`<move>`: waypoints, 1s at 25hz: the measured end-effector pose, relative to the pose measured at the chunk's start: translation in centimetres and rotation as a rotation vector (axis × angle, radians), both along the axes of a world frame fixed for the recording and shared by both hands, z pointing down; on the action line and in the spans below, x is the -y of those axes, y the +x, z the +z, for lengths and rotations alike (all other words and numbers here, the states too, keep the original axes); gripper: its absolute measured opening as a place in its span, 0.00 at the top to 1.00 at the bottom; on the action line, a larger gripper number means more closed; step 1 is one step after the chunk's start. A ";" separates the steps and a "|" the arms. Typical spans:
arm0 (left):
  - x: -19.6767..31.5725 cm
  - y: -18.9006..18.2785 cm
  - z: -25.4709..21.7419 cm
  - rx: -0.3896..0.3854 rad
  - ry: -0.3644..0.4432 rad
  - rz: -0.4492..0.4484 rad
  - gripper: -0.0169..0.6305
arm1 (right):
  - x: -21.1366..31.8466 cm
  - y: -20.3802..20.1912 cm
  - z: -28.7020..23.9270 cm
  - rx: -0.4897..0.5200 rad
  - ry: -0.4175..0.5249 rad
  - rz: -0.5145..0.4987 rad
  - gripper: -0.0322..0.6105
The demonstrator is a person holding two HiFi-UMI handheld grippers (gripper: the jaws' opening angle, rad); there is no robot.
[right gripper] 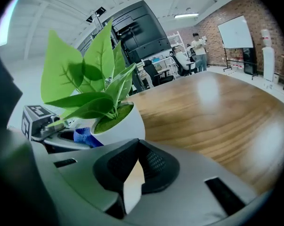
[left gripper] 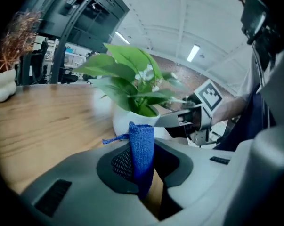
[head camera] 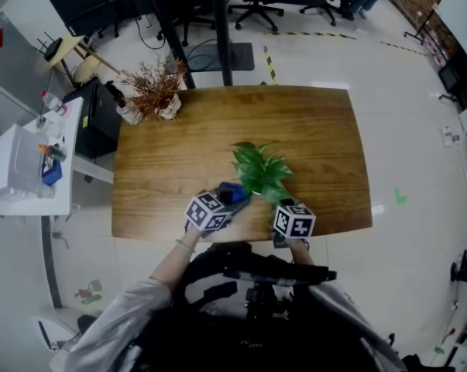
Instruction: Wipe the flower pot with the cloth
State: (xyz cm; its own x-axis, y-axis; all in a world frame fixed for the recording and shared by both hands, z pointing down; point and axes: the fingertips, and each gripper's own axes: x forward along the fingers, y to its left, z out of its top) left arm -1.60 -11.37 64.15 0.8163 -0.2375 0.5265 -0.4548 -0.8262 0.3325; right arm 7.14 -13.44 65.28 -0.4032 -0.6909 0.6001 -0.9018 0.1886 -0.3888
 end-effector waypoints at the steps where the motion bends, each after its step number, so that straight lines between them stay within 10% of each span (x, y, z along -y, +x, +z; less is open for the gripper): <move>1: -0.5 0.3 0.5 0.037 0.016 0.021 0.86 | 0.1 -0.3 0.2 -0.005 0.000 -0.013 0.94; 7: -0.4 0.7 1.3 0.112 0.028 0.009 0.86 | 0.2 -1.1 0.5 -0.052 -0.003 -0.057 0.94; 16: 5.3 -4.3 -3.0 -0.238 -0.102 -0.414 0.87 | 0.7 0.9 -1.5 -0.007 0.042 0.022 0.94; 25: 8.6 -2.7 -4.0 -0.239 -0.010 -0.230 0.87 | 1.9 1.0 -4.0 0.033 0.096 0.036 0.94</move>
